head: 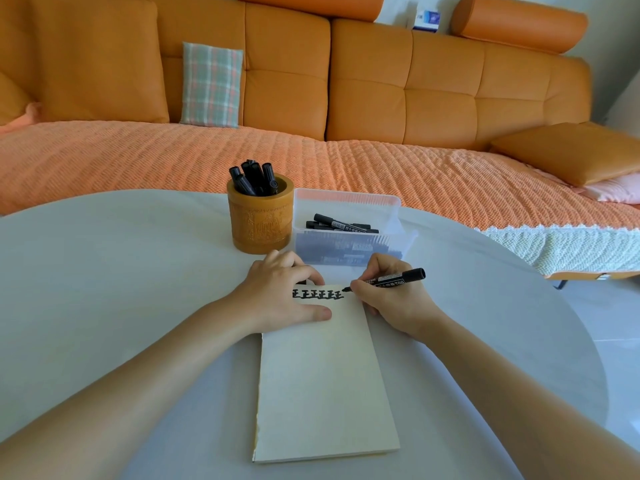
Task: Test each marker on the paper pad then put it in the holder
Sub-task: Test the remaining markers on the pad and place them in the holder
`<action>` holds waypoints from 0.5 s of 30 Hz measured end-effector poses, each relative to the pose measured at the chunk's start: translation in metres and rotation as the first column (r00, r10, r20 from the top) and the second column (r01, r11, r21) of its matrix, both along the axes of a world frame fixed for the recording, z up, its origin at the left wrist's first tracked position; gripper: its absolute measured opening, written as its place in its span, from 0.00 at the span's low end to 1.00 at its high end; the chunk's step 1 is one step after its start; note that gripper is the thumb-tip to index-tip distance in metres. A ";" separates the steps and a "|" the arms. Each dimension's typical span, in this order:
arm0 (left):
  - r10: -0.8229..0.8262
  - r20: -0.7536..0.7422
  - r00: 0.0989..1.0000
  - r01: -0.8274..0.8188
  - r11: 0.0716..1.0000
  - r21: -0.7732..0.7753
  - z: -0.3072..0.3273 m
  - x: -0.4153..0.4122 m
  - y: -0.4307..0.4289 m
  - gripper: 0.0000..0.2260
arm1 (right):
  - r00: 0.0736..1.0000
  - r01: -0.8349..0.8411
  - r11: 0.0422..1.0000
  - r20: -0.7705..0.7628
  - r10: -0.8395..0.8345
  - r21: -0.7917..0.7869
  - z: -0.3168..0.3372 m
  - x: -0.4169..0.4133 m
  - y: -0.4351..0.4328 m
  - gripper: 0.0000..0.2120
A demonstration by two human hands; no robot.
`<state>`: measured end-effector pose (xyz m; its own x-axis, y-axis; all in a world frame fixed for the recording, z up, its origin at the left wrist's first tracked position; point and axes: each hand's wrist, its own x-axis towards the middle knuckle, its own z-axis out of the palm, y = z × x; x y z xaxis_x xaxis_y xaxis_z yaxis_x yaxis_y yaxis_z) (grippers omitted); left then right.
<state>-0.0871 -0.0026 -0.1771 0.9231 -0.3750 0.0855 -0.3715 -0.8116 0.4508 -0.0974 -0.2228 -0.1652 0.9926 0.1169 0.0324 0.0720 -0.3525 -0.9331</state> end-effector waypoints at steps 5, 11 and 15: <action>0.000 -0.006 1.000 0.000 1.000 0.008 0.001 -0.001 0.000 0.23 | 1.000 0.002 0.999 0.007 -0.001 -0.048 -0.001 0.002 0.000 0.14; 0.004 -0.016 1.000 -0.003 1.000 0.011 0.002 -0.001 0.000 0.23 | 0.999 0.025 0.993 0.038 -0.020 -0.115 -0.002 0.003 0.000 0.15; 0.006 -0.013 1.000 -0.006 1.000 0.010 0.002 -0.001 0.000 0.22 | 0.998 0.015 0.994 0.056 -0.009 -0.106 -0.002 0.003 -0.001 0.14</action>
<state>-0.0883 -0.0026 -0.1750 0.9262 -0.3705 0.0695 -0.3609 -0.8182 0.4475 -0.0949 -0.2241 -0.1672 0.9910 0.1104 0.0755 0.1176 -0.4510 -0.8847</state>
